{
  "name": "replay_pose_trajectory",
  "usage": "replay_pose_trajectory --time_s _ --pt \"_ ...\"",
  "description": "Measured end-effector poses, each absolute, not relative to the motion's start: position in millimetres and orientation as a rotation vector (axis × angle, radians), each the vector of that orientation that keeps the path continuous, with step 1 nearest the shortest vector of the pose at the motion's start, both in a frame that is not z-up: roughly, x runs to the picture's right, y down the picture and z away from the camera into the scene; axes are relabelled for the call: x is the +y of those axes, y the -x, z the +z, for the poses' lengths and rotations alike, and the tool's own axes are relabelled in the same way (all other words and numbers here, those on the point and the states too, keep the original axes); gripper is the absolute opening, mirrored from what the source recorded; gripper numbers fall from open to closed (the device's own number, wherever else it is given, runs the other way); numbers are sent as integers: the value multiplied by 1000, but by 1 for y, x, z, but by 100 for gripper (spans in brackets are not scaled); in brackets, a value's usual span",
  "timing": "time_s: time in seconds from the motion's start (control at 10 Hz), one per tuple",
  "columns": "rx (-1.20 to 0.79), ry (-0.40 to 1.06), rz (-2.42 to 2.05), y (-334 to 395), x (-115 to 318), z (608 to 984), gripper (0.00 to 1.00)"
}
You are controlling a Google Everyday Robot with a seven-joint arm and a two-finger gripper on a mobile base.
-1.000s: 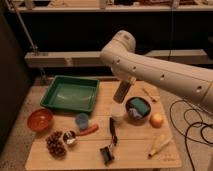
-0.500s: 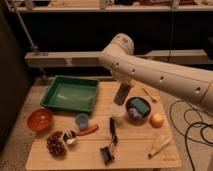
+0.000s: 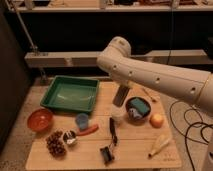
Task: Place eraser in paper cup
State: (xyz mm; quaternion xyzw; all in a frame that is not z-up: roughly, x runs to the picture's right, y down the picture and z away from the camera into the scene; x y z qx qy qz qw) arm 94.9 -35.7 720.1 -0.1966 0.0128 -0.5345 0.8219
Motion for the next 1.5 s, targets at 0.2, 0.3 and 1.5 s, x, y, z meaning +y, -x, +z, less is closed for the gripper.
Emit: replay_pose_trajectory --time_s 0.2,0.3,1.5 --pt "25 421 -1137 -93 -30 726 19" --pt "22 421 -1137 -92 -29 728 19" --pt "19 436 -1138 -93 -12 739 19"
